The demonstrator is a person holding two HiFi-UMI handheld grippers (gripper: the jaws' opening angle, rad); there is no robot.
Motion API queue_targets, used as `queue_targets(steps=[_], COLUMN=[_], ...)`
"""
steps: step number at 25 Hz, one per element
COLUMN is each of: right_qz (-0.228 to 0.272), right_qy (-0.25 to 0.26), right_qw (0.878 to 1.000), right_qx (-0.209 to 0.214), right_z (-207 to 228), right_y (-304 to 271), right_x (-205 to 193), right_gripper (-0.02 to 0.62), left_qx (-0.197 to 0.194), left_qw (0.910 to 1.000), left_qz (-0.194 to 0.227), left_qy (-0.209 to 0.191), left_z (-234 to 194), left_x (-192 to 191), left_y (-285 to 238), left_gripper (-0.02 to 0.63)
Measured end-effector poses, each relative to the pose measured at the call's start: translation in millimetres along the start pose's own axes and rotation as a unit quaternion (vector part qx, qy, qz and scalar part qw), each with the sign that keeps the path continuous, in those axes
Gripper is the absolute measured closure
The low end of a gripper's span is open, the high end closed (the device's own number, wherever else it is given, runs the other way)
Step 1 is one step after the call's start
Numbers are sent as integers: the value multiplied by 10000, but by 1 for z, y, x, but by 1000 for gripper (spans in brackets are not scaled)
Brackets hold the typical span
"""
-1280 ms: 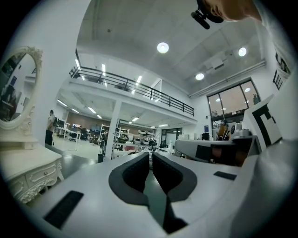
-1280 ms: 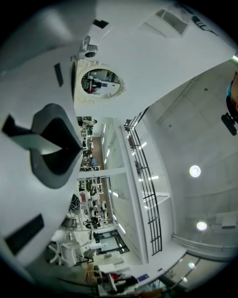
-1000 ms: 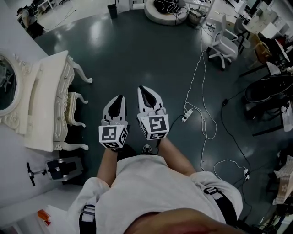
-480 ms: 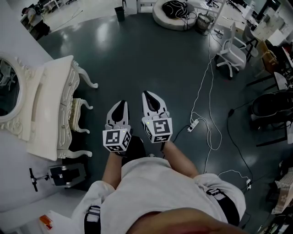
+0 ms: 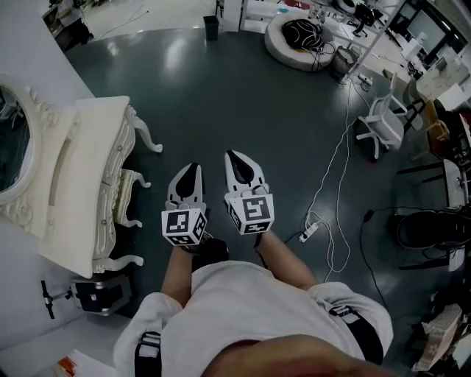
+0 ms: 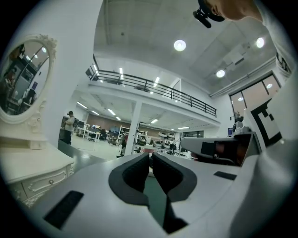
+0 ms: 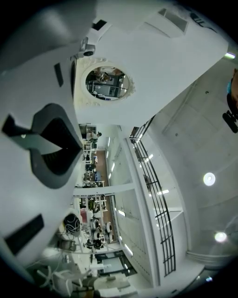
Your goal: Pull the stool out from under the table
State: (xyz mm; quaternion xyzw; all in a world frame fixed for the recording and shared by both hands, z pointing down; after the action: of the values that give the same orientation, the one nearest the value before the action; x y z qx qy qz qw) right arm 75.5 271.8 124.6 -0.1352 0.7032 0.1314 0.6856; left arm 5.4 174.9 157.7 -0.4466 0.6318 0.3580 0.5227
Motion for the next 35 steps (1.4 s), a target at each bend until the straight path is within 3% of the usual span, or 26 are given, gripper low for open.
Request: queue_targets(steps=[12, 15, 19, 22, 28, 35], right_qz=[-222, -287, -401, -312, -221, -421], right_qy=[164, 236, 265, 361, 546, 169], right_qw=[9939, 9876, 9696, 9525, 9026, 8599], right_qx=[1065, 1527, 2398, 3008, 4264, 5084], right_z=[-15, -24, -34, -36, -36, -23], right_y=[-157, -182, -218, -250, -285, -305], right_x=[3, 1, -4, -3, -10, -38], right_gripper=[581, 581, 581, 581, 581, 581], left_qx=[844, 1205, 1928, 2497, 3793, 4770], left_qw=[9957, 9919, 9803, 9672, 9224, 8780], left_qz=[193, 196, 174, 345, 685, 361], left_qy=[334, 344, 384, 303, 258, 157], left_z=[-109, -125, -145, -165, -180, -152], left_x=[27, 26, 22, 27, 29, 1], left_y=[-82, -86, -93, -102, -103, -102], left_gripper=[578, 578, 578, 578, 578, 578])
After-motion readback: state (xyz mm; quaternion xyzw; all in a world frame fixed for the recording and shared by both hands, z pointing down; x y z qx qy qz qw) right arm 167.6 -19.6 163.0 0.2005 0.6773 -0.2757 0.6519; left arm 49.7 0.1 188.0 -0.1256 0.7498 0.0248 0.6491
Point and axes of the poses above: the fingertips, and each gripper's own axes: y backward along the fingers, z to its right, x out of its top, the point moved 4 cm from there along y, backward along the fingers, and after that the axes turned 13 degrees about x, right-handed, at the moved point
